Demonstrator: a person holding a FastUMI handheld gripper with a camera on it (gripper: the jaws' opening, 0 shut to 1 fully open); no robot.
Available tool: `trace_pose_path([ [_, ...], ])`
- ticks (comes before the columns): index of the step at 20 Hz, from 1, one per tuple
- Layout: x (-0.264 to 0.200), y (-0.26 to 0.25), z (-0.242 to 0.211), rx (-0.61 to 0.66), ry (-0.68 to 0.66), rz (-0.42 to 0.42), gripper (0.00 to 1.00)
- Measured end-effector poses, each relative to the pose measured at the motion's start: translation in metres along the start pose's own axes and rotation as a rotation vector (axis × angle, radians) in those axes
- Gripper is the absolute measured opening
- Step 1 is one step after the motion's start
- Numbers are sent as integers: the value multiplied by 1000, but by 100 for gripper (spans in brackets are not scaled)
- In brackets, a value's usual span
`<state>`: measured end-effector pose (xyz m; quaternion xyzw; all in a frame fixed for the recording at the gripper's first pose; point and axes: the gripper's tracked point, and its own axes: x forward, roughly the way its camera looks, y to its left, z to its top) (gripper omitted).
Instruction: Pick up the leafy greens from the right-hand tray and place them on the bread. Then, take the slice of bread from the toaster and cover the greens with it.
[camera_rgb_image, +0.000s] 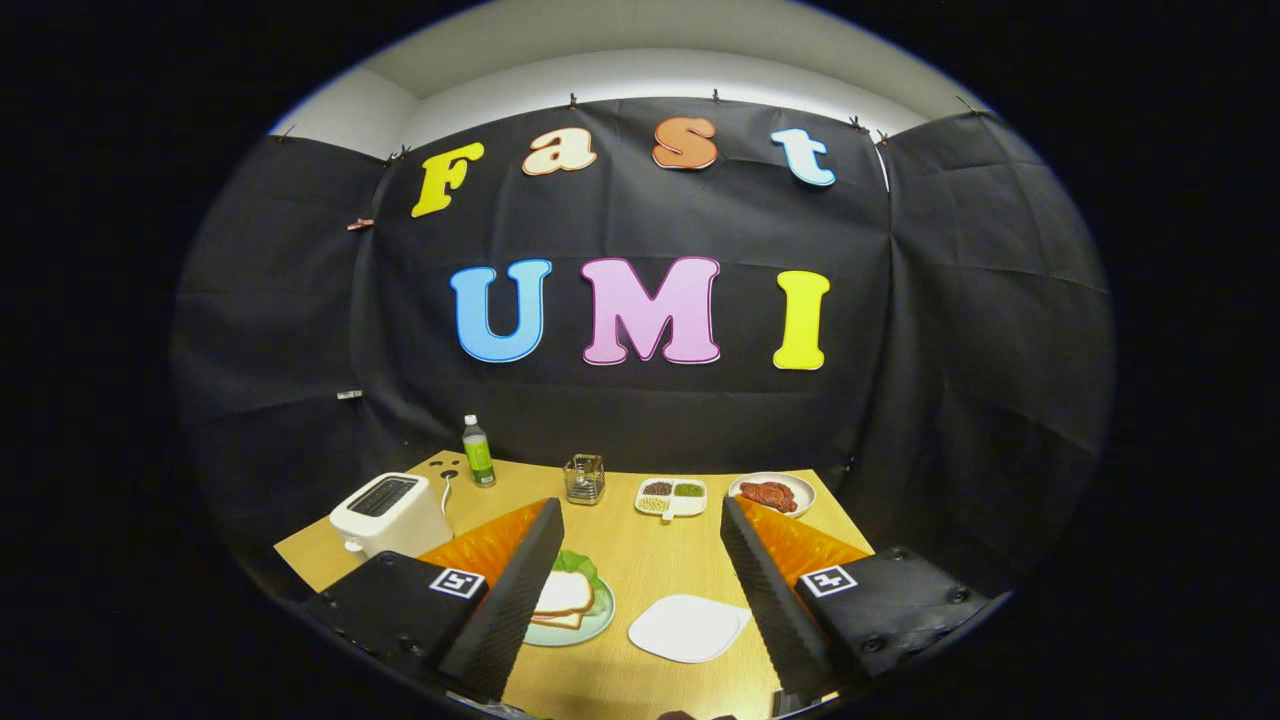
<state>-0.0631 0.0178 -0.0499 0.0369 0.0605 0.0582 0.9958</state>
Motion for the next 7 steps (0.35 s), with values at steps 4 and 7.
trace_pose_path([
  [4,9,-2,-2,9,20,-45,98],
  [7,17,11,-9,-15,47,-45,98],
])
